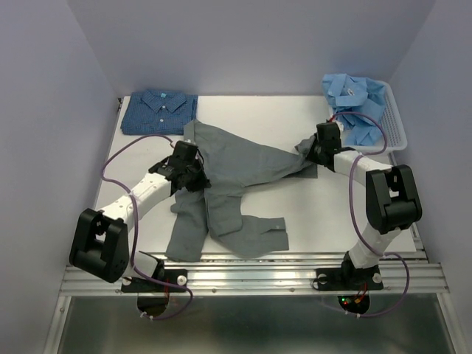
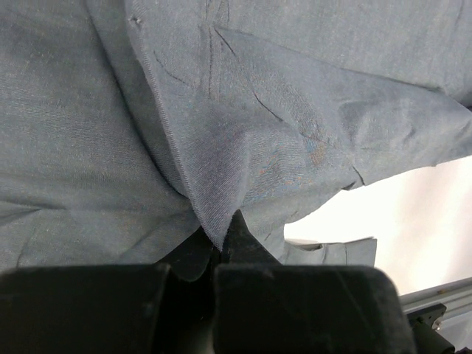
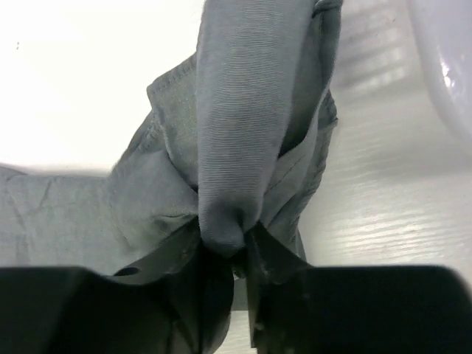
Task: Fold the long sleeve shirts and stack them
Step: Flatten the shirt out
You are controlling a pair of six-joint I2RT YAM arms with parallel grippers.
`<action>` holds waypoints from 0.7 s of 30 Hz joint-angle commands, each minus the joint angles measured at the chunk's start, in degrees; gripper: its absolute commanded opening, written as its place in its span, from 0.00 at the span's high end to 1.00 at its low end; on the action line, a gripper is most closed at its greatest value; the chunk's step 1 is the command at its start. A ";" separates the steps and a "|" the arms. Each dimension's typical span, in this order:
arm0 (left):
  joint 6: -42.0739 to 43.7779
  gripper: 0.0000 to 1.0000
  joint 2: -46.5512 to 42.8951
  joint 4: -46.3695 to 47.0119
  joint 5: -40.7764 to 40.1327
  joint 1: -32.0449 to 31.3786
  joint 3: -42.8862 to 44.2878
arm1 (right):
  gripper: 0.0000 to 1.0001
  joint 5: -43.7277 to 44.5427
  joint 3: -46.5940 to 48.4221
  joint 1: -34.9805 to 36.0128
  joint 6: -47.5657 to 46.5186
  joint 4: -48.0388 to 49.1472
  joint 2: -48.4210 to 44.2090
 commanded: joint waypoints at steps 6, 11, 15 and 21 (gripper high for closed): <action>2.09 1.00 -2.19 0.38 -4.04 1.47 9.84 | 0.99 2.40 5.15 0.15 -5.35 -0.38 -5.99; 6.04 1.00 -2.98 1.43 -7.28 4.27 23.54 | 0.99 2.76 12.69 0.15 -8.78 -0.38 -11.71; 12.44 1.00 -2.63 2.22 -8.61 5.60 41.91 | 0.99 -0.14 22.20 0.15 -11.33 -0.65 -15.06; 15.19 1.00 -2.01 2.49 -12.65 6.39 52.74 | 0.99 0.11 28.89 0.15 -14.93 0.49 -20.06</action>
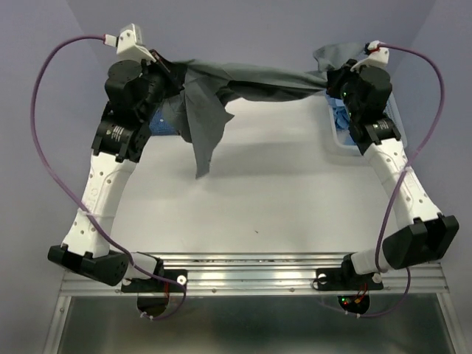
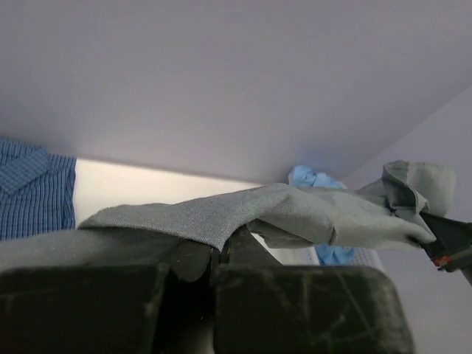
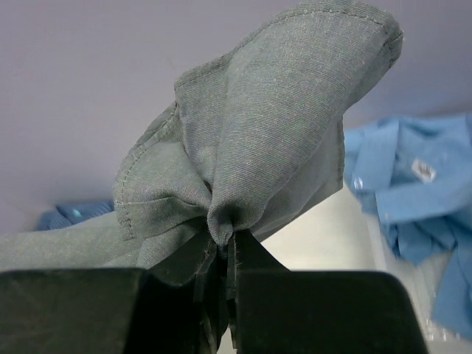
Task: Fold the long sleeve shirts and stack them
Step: Flatten the shirt out
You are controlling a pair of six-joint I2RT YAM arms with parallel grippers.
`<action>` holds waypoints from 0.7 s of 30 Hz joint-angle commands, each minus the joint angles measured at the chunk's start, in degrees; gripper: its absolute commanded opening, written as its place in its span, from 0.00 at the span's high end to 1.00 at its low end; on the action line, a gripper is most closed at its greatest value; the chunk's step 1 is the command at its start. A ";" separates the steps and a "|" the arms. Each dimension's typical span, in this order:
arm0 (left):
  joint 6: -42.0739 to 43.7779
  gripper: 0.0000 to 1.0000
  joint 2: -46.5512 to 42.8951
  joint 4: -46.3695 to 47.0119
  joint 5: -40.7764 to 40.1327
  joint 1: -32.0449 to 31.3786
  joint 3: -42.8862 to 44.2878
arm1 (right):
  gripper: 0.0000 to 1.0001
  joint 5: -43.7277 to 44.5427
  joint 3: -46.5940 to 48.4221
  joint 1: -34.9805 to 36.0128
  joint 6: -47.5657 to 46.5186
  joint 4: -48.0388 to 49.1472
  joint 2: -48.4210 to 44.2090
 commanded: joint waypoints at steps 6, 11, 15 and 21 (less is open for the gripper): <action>3.76 0.85 -3.09 1.82 -4.70 1.19 -0.45 | 0.99 0.60 0.67 -0.26 -5.24 3.48 -7.12; -0.01 0.18 -2.83 1.29 2.92 1.80 -9.67 | 0.99 -4.76 -5.83 -0.26 -1.12 1.11 -7.39; -1.60 0.01 -1.87 0.15 8.30 1.80 -18.72 | 0.99 -7.32 -12.68 -0.26 1.79 0.14 -7.22; -3.63 0.01 2.78 -0.12 10.33 1.98 -32.63 | 0.99 -2.75 -22.01 -0.26 7.42 -3.81 -2.92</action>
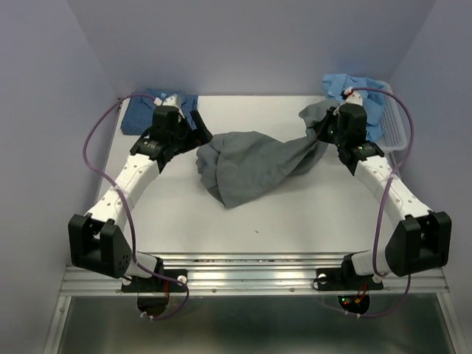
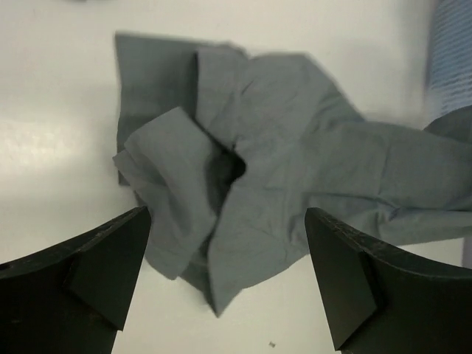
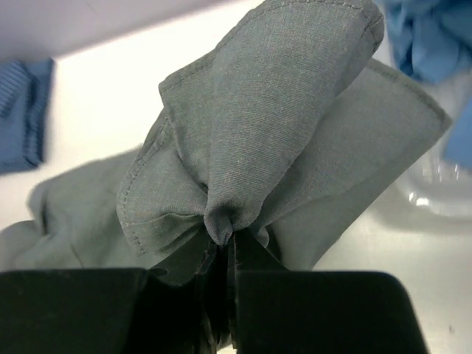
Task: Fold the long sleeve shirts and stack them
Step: Flatten the shirt out
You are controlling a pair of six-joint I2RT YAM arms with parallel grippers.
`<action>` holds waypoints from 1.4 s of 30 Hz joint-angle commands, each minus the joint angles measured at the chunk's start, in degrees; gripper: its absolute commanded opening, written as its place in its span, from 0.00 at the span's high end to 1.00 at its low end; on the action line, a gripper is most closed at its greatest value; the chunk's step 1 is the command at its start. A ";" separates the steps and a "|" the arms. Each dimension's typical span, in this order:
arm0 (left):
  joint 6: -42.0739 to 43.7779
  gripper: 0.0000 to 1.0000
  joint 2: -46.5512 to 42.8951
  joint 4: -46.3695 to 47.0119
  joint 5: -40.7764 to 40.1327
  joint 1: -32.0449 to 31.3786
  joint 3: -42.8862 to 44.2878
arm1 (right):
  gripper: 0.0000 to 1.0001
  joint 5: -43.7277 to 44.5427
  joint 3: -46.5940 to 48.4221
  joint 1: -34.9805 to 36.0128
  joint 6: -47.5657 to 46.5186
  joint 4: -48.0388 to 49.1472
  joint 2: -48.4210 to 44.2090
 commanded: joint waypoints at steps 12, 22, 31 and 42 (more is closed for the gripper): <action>-1.09 0.01 -2.24 4.23 15.28 -1.52 -23.40 | 0.99 0.50 -9.94 -0.46 7.11 -3.76 7.19; 0.58 0.01 -1.65 7.83 15.64 -6.27 -26.87 | 0.99 1.64 -8.98 -0.46 6.93 -5.60 7.72; 1.19 0.22 10.12 8.80 17.12 -11.81 -24.40 | 0.99 2.08 -11.61 -0.46 8.69 -5.96 4.73; 3.56 1.00 5.93 6.61 15.64 -12.78 -16.59 | 0.99 1.73 -13.02 -0.46 8.35 -4.73 -0.71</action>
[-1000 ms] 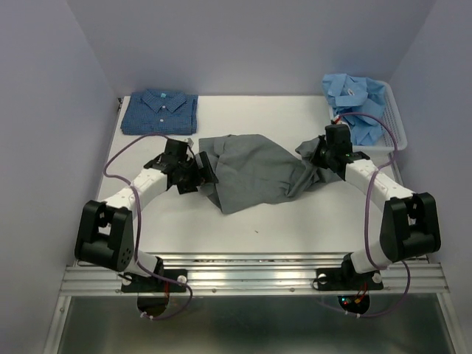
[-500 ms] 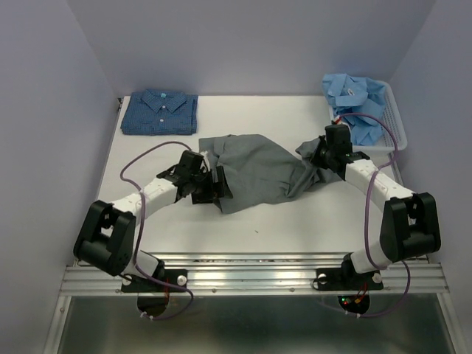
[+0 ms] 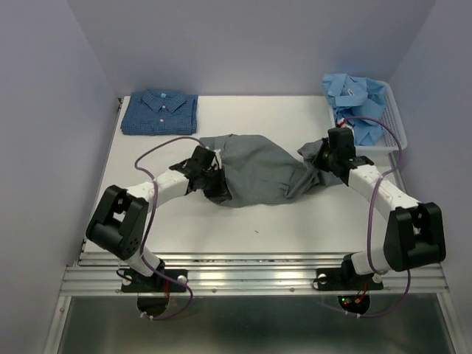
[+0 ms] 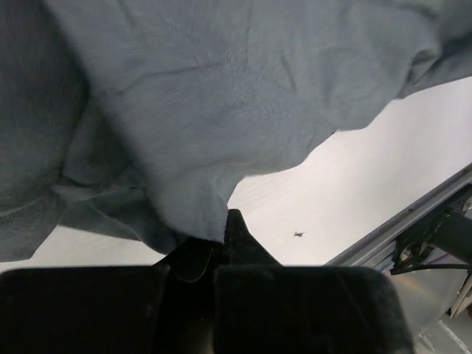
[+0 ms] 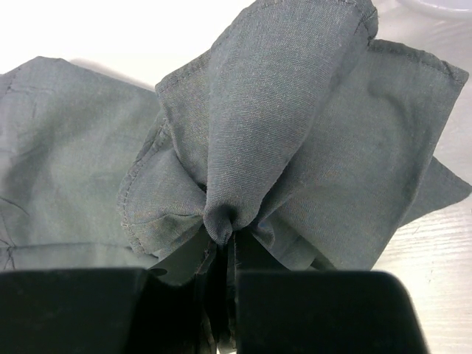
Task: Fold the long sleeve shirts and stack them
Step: Flatten the shirt out
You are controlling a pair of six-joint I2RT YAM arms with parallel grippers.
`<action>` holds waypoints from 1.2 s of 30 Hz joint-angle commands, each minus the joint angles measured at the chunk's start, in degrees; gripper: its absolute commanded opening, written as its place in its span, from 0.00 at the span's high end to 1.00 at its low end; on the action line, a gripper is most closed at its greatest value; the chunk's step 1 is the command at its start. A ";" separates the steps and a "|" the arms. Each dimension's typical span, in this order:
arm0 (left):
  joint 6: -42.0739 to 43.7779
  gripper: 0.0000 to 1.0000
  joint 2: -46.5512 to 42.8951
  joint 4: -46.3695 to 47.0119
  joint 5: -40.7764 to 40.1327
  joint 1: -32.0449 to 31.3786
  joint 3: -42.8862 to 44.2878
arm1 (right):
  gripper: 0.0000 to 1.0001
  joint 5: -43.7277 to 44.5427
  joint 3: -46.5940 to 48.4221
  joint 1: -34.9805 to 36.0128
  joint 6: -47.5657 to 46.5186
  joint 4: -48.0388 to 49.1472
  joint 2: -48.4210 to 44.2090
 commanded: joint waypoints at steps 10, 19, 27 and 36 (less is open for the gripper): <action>5.38 1.00 -16.80 8.09 -3.62 4.24 30.99 | 0.99 0.51 12.89 -0.46 -8.00 9.16 -16.85; 13.02 1.00 -18.29 5.36 -9.52 8.12 56.58 | 0.99 2.89 27.14 -0.46 -13.80 11.80 -20.54; 15.65 1.00 -21.29 6.87 -16.88 8.20 58.86 | 0.99 -5.64 32.76 -0.46 -15.12 14.60 -20.72; 19.96 1.00 -21.90 6.16 -26.39 8.12 62.82 | 0.99 -8.26 39.79 -0.46 -16.79 15.23 -18.96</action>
